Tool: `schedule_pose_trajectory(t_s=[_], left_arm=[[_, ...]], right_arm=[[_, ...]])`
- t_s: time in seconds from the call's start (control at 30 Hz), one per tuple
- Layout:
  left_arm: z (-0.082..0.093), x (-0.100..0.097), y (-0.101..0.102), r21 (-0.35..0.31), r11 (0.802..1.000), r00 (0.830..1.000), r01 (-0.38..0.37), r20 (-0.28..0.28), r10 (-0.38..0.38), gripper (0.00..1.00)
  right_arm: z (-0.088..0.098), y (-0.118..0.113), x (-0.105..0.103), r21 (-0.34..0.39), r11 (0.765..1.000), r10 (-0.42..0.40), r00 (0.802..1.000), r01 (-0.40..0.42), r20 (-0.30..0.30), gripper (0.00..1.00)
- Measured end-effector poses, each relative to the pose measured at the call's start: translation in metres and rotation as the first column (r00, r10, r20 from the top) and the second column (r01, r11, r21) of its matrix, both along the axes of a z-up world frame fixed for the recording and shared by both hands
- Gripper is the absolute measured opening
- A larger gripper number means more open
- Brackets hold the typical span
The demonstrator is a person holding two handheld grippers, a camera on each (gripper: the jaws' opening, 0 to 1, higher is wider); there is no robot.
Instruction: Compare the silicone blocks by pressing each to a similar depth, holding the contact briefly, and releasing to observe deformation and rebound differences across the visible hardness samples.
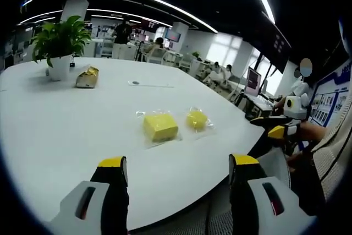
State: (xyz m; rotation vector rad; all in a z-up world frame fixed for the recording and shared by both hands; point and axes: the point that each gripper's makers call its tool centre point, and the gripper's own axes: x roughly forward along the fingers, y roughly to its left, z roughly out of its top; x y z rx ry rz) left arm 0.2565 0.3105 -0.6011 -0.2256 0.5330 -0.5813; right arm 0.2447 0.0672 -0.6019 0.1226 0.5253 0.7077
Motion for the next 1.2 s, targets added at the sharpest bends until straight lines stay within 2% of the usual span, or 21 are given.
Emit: schedule_pose_trajectory(t_s=[1.2], left_arm=[[-0.0024,-0.0007,0.0006,0.008,1.0,1.0,-0.006,-0.01,0.006,0.77]], right_arm=[[-0.0002,0.0002,0.003,0.011,1.0,-0.003,1.0,0.003,-0.004,0.72]])
